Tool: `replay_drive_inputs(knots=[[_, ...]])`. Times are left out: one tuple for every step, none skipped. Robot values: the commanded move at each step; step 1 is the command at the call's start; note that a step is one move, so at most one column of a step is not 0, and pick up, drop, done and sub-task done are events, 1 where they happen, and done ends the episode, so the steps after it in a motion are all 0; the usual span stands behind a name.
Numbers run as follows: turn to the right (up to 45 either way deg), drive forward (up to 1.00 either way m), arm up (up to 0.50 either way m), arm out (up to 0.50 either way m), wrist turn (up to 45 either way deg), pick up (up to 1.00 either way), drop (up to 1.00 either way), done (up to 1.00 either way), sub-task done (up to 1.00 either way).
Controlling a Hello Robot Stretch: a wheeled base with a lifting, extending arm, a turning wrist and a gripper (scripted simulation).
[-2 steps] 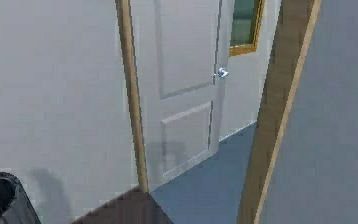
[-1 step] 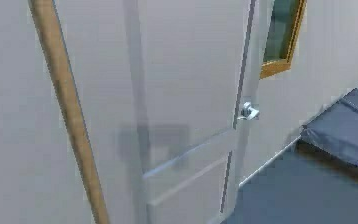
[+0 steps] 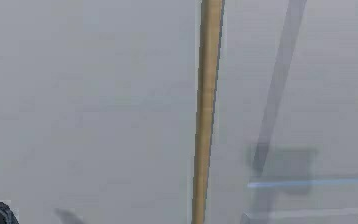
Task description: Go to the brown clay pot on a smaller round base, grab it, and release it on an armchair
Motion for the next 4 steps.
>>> replay_drive_inputs(knots=[[0.0, 0.05, 0.0, 0.0, 0.0, 0.0, 0.0, 0.0, 0.0], [45.0, 0.0, 0.0, 0.0, 0.0, 0.0, 0.0, 0.0, 0.0], [39.0, 0.0, 0.0, 0.0, 0.0, 0.0, 0.0, 0.0, 0.0], [0.0, 0.25, 0.0, 0.0, 0.0, 0.0, 0.0, 0.0, 0.0]])
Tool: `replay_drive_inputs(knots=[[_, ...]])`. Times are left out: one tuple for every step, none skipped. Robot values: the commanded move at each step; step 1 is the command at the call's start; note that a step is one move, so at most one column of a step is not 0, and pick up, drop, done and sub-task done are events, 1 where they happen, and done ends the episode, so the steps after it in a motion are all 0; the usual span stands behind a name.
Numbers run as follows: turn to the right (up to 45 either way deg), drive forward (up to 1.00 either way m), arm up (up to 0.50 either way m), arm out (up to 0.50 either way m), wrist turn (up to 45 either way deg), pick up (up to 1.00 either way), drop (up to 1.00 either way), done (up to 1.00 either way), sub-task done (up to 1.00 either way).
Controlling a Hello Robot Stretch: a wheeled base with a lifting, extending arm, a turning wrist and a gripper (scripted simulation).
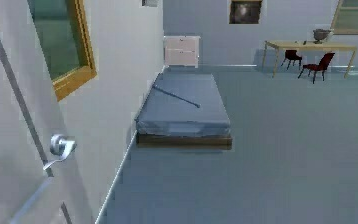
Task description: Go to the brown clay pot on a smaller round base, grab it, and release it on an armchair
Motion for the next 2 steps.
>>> replay_drive_inputs(knots=[[30.0, 0.0, 0.0, 0.0, 0.0, 0.0, 0.0, 0.0, 0.0], [0.0, 1.0, 0.0, 0.0, 0.0, 0.0, 0.0, 0.0, 0.0]])
